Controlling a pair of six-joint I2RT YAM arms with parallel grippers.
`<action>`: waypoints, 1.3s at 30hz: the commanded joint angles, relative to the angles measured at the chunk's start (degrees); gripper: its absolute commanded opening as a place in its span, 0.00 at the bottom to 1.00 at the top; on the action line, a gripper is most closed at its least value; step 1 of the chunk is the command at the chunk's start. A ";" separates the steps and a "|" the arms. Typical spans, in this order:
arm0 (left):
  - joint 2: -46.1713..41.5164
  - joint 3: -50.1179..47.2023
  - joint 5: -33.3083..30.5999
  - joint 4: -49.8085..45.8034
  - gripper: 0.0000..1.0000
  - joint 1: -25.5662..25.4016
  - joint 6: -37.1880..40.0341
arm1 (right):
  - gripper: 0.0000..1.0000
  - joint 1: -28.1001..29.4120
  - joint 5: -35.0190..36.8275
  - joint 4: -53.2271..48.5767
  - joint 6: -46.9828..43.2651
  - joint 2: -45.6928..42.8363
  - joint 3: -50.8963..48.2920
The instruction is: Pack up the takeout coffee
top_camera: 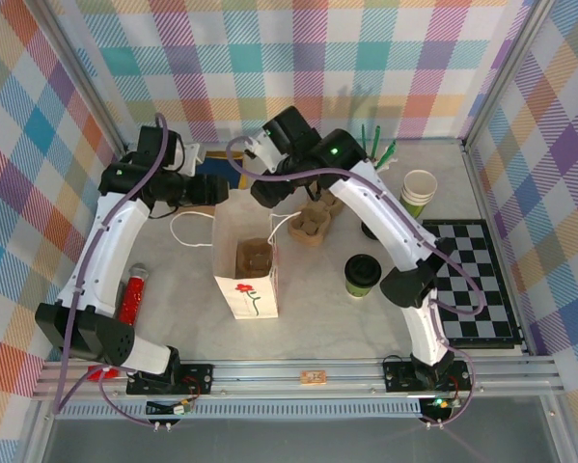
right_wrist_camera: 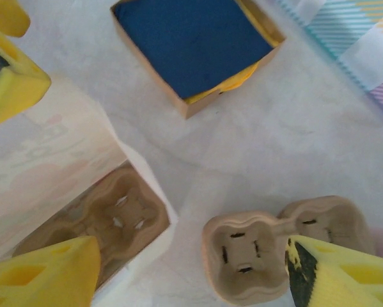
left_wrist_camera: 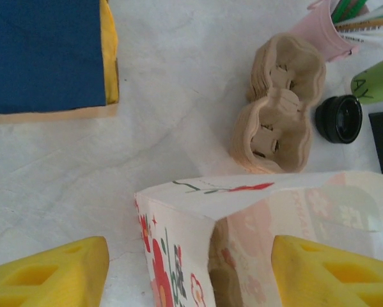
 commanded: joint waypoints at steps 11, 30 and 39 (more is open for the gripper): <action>-1.42 -4.67 -3.56 2.15 0.41 -3.04 -0.80 | 0.54 -0.22 -0.67 1.36 0.66 0.82 -7.43; -19.64 -9.66 -16.40 11.65 0.00 -11.65 -7.27 | 0.00 10.59 16.09 10.17 5.42 -8.55 -11.93; -34.47 -22.42 -17.21 18.65 0.00 -13.14 -5.84 | 0.00 20.63 28.52 33.29 1.43 -23.01 -34.43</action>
